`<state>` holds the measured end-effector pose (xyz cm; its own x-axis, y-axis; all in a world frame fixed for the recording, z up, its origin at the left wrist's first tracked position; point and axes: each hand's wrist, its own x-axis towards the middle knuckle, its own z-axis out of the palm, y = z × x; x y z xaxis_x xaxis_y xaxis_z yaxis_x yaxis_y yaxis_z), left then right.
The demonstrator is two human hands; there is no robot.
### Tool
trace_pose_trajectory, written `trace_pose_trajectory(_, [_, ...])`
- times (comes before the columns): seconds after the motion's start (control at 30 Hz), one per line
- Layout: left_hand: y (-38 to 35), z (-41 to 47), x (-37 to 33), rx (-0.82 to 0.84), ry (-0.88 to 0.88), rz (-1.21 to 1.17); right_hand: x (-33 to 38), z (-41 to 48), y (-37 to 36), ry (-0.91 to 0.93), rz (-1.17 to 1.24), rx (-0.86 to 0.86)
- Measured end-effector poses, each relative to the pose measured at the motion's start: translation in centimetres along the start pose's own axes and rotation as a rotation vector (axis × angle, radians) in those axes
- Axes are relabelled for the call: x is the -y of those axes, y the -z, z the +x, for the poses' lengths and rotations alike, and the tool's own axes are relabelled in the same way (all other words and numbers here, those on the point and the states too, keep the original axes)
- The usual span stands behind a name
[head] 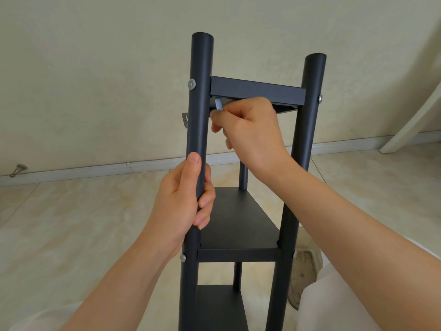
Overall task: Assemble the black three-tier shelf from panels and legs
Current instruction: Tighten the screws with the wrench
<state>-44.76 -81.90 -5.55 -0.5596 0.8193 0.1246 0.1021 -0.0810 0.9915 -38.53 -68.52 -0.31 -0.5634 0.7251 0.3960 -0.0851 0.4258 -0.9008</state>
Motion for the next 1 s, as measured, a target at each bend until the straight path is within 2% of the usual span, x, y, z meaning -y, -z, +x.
trace_pose_trajectory(0.6, [0.1, 0.0, 0.1, 0.001, 0.002, 0.01, -1.9, 0.0, -2.1, 0.116, -0.01, -0.039])
trace_pose_trajectory(0.87, [0.3, 0.0, 0.1, -0.014, 0.006, 0.008, -2.5, 0.7, -3.4, 0.219, -0.015, -0.125])
trace_pose_trajectory(1.0, [0.4, 0.0, 0.2, -0.014, -0.001, 0.015, -2.5, 0.6, -4.3, 0.293, 0.012, -0.222])
